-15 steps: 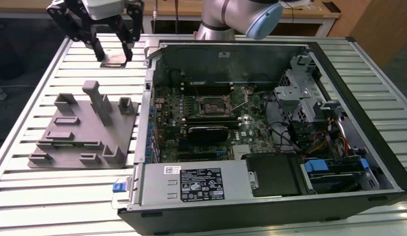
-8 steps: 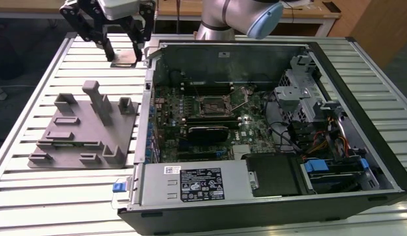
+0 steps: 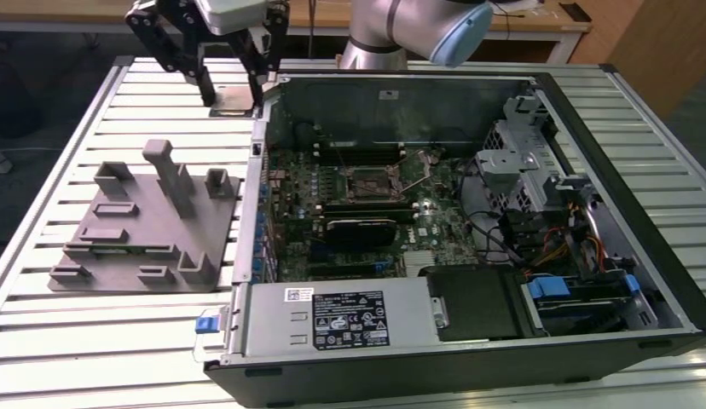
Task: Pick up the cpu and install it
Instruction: 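Pick up the cpu and move it towards the insertion slot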
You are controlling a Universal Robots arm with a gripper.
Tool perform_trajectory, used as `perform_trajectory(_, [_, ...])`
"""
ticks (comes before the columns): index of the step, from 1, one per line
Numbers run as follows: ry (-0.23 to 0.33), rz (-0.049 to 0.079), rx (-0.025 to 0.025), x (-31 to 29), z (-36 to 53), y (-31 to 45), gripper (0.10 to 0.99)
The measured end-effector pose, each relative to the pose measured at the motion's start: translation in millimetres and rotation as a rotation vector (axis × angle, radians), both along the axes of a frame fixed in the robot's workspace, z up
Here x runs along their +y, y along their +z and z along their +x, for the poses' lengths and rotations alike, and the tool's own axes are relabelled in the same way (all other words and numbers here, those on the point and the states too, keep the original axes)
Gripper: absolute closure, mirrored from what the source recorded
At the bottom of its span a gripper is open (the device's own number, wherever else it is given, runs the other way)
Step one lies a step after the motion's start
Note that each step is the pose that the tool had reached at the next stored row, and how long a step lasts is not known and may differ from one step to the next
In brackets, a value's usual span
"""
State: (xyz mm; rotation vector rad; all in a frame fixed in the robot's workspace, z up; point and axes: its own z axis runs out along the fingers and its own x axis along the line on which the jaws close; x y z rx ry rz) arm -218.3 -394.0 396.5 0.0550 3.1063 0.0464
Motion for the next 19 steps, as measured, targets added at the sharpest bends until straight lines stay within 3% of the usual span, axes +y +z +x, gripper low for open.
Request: perform_trajectory(19, [0.0,0.0,0.0,0.0,42.9,0.0,0.545])
